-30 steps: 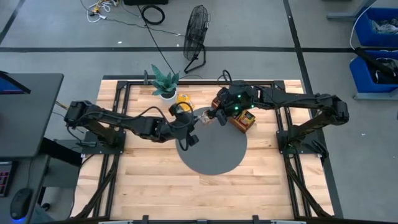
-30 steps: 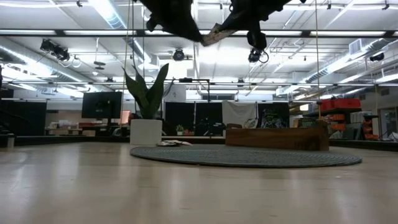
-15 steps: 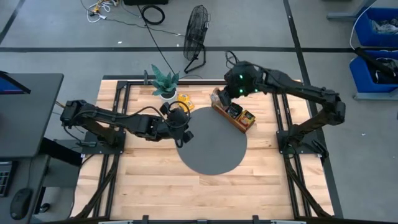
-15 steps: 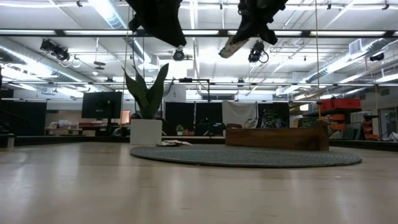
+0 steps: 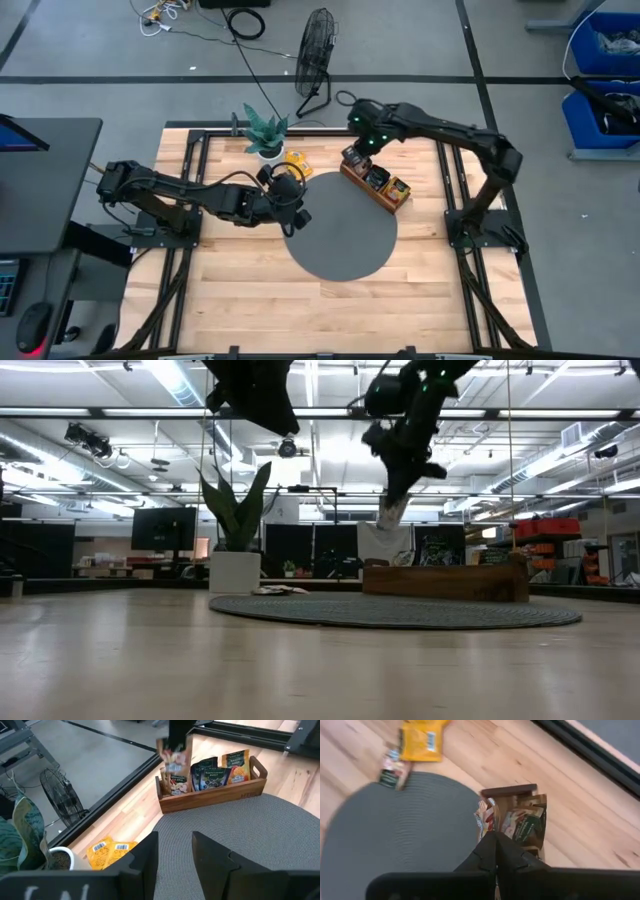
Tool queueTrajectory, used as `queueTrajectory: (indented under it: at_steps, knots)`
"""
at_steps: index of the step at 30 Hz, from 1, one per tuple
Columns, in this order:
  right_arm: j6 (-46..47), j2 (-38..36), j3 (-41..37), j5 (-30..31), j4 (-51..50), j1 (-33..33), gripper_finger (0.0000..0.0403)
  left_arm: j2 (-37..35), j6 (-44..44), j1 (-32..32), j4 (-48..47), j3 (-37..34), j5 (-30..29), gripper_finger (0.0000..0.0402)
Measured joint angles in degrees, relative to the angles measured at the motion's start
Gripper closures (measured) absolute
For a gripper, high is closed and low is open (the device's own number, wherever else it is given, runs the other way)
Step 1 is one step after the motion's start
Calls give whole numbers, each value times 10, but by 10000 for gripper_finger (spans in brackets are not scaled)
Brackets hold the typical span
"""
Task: Pick & Place Tea
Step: Put the brown tea bag into the left section of the wooden organizer
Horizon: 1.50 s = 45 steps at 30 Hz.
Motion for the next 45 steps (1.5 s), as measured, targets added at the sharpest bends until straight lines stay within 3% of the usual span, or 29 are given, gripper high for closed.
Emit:
queueTrajectory:
  at_steps: [11, 31, 45]
  knots:
    - [-19, 76, 0, 75, 10, -6, 403, 0, 0, 0, 0, 0, 0, 278]
    - [-24, 126, 0, 70, 30, -6, 400, 0, -1, 0, -5, 0, 0, 278]
    - [-34, 113, -1, 55, 13, -7, 273, 0, -1, 0, -5, 0, 0, 278]
